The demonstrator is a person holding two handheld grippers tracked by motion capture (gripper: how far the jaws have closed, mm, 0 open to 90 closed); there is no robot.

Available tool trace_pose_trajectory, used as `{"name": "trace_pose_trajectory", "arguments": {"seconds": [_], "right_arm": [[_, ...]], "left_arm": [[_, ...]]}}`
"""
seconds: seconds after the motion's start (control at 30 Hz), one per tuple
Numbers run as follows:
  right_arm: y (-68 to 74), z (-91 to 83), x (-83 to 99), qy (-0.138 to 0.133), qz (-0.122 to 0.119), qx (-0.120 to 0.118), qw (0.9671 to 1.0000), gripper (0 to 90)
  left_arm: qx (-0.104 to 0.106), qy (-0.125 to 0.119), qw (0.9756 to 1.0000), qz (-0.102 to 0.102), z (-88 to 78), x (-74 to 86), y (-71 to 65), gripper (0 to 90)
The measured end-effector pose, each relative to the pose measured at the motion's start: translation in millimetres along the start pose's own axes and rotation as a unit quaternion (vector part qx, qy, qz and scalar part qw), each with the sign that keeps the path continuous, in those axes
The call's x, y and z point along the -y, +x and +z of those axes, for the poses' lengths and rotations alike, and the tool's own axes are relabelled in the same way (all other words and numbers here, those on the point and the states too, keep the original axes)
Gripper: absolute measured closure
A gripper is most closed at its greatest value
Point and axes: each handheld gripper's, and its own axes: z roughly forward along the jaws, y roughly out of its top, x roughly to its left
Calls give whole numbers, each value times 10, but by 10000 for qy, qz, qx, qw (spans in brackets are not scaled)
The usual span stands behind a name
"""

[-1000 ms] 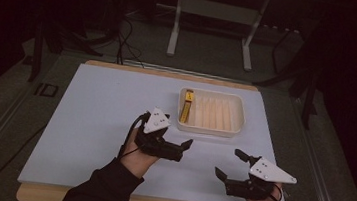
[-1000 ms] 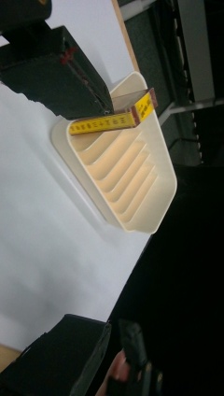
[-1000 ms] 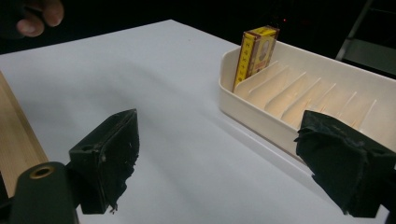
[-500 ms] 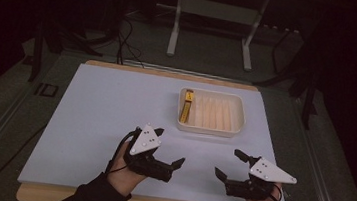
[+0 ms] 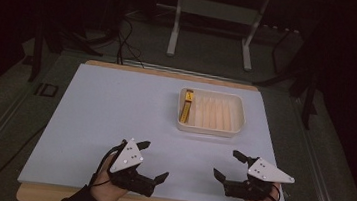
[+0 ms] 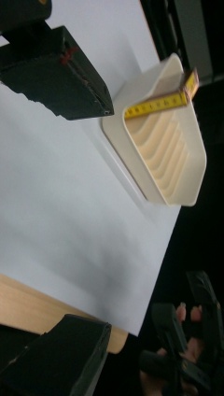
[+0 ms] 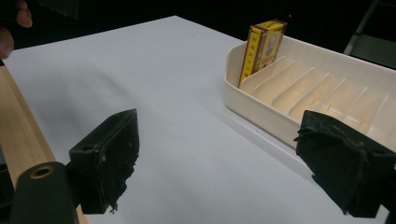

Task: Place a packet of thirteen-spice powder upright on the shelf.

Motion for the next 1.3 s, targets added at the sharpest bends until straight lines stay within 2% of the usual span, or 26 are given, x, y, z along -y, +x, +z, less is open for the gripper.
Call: {"name": "trace_pose_trajectory", "arguments": {"seconds": [0.13, 0.27, 0.43, 0.57, 0.83, 1.1, 1.17, 1.3], "right_arm": [[3, 10, 6, 15, 5, -14, 10000, 133], [2, 23, 17, 48, 9, -44, 10000, 133], [1, 32, 25, 83, -3, -54, 10000, 133], [0, 36, 34, 105, -21, -43, 9999, 133], [0, 54, 61, 155, -7, -69, 9999, 134], [-30, 45, 94, 149, 50, -51, 9999, 136], [-42, 41, 99, 114, 38, -11, 9999, 138], [-65, 49, 116, 58, -38, 72, 9999, 143]], "left_arm": [[13, -35, 10000, -76, -47, 126, 62, 9], [-7, 19, 10000, 44, -82, 231, 83, 9], [6, 68, 9999, -111, -121, 370, 117, 9], [-49, 87, 9999, -102, -151, 458, 130, 9], [-169, 41, 9998, 12, -174, 529, 182, 9], [-182, 8, 9997, -131, -164, 614, 246, 9], [-237, 64, 9997, -90, -157, 627, 257, 9], [-208, -6, 9997, -89, -156, 629, 264, 9]]}}
